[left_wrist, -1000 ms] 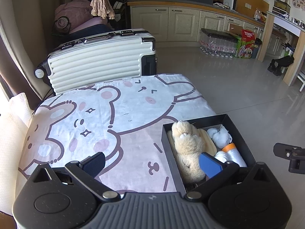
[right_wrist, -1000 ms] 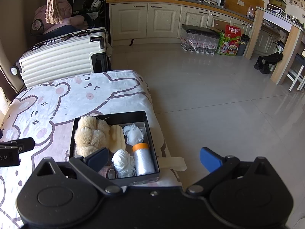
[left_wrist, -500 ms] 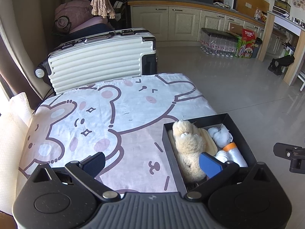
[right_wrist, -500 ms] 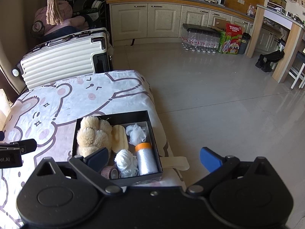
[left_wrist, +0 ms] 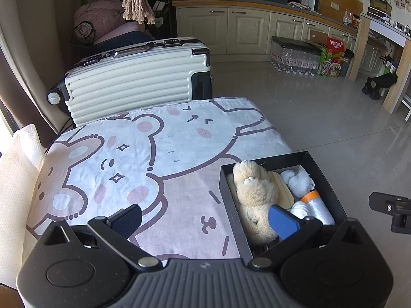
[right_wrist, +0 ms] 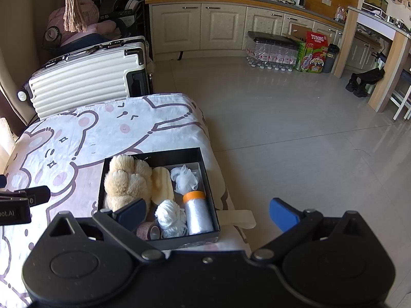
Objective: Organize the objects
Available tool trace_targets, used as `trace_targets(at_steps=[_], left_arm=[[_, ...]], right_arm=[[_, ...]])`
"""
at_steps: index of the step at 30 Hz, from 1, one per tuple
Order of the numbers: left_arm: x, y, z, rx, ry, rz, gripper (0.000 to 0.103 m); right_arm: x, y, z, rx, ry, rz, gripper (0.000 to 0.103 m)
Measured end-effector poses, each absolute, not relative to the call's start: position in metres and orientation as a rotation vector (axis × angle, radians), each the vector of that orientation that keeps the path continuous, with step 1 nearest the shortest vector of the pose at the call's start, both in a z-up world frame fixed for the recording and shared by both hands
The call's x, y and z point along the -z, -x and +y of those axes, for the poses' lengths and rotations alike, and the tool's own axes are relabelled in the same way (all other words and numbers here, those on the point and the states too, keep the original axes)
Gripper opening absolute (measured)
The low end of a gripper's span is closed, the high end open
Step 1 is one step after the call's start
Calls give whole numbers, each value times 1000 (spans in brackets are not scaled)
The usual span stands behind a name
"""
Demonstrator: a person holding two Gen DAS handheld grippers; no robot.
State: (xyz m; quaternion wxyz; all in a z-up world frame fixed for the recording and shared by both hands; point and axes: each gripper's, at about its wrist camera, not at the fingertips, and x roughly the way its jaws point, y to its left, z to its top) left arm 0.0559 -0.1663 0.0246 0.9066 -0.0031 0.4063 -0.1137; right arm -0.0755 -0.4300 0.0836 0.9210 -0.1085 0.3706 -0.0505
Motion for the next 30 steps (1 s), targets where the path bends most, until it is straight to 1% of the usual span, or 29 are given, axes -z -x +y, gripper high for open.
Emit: trace_targets(at_steps=[30], left_arm=[[-23, -56, -168, 228, -7, 845, 103]], right_arm=[[-78, 76, -431, 97, 233, 769, 103]])
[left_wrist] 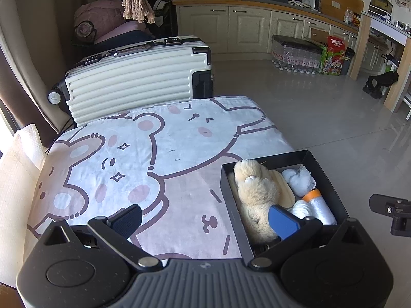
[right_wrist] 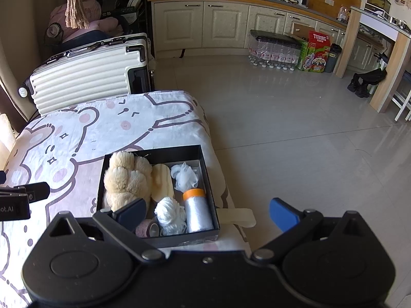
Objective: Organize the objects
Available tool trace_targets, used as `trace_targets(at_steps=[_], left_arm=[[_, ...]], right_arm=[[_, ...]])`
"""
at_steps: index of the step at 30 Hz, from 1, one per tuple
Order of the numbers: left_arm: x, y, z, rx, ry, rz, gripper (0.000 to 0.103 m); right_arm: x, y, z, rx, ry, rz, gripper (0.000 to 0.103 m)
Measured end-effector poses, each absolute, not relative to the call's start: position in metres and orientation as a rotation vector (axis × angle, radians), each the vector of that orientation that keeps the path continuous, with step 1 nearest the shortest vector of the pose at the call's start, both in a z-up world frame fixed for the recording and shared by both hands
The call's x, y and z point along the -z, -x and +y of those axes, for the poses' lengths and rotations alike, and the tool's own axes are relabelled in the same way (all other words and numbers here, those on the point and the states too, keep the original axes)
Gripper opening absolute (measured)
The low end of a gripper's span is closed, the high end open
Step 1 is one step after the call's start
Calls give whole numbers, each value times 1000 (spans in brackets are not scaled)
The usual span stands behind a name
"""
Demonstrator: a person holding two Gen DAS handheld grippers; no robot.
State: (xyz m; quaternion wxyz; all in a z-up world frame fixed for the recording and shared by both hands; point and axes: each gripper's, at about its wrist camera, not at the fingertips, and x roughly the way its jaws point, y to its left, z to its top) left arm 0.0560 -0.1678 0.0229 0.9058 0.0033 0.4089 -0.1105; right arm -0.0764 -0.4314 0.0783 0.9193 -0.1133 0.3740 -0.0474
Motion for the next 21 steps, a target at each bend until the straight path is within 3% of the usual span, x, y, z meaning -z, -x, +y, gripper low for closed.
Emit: trace_targets(at_steps=[21], left_arm=[[-22, -56, -169, 221, -13, 850, 103]], right_arm=[[-78, 76, -433, 90, 237, 769, 103]])
